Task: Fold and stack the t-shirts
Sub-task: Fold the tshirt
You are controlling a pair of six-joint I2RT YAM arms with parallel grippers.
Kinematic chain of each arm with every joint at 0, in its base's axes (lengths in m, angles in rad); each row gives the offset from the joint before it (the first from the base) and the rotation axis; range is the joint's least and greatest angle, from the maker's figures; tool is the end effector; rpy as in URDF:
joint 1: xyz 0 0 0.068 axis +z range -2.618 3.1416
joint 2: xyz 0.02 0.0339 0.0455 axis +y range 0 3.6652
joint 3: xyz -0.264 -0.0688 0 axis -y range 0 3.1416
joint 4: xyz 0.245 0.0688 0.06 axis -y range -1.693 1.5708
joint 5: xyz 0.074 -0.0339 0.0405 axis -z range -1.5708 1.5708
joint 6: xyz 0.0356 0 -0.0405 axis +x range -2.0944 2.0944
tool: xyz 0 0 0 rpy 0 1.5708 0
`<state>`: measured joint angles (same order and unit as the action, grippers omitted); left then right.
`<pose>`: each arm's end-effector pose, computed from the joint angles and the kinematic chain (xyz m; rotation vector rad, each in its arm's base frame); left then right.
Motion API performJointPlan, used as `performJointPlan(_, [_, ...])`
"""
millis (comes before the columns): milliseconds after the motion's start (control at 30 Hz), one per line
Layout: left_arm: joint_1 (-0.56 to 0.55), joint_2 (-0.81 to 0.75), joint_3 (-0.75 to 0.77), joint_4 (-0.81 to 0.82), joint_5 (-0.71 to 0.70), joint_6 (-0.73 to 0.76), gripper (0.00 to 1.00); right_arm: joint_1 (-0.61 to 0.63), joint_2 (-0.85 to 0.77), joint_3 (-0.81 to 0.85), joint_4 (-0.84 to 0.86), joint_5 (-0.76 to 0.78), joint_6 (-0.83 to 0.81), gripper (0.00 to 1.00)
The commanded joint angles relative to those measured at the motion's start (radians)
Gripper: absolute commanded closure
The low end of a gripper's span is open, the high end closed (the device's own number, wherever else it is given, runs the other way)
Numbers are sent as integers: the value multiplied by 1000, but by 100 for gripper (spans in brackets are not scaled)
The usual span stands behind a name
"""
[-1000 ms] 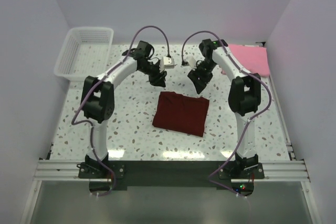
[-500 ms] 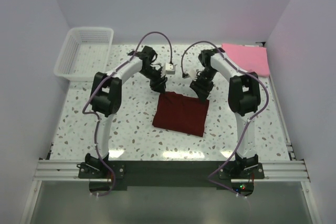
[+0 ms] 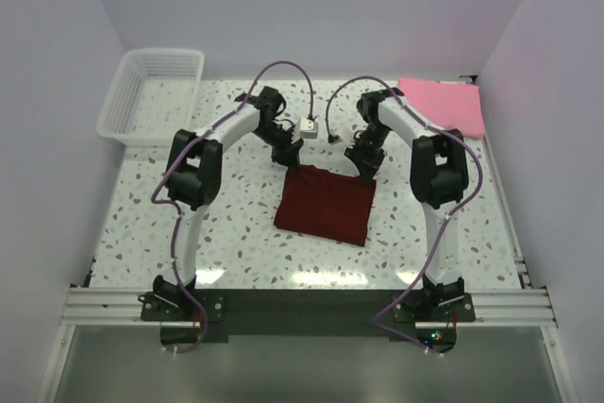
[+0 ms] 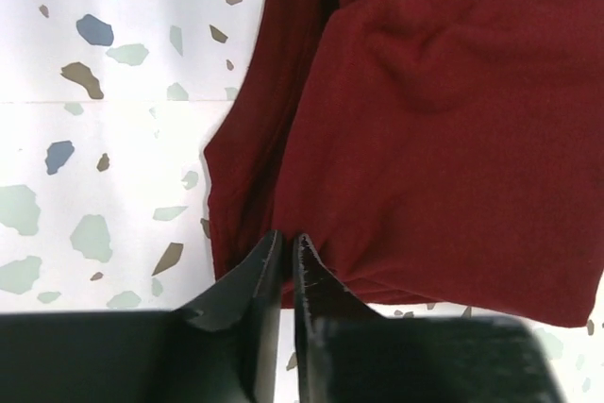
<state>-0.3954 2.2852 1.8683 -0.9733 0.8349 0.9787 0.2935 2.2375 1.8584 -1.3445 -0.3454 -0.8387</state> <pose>0.4133 -0.2011 0.1723 1.6977 1.9078 -1.0175 0.3954 0.1321 0.1798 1.5937 -2.5835 -0.5725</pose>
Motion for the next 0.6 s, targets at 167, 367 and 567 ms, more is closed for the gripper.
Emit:
performJointPlan(167, [19, -64, 9, -50, 13, 22, 100, -36, -94, 24, -74, 40, 10, 100])
performJointPlan(367, [43, -90, 2, -10, -13, 3, 100, -88, -85, 22, -74, 85, 6, 100])
performJointPlan(567, [52, -73, 48, 19, -16, -49, 100, -102, -12, 79, -27, 100, 36, 100])
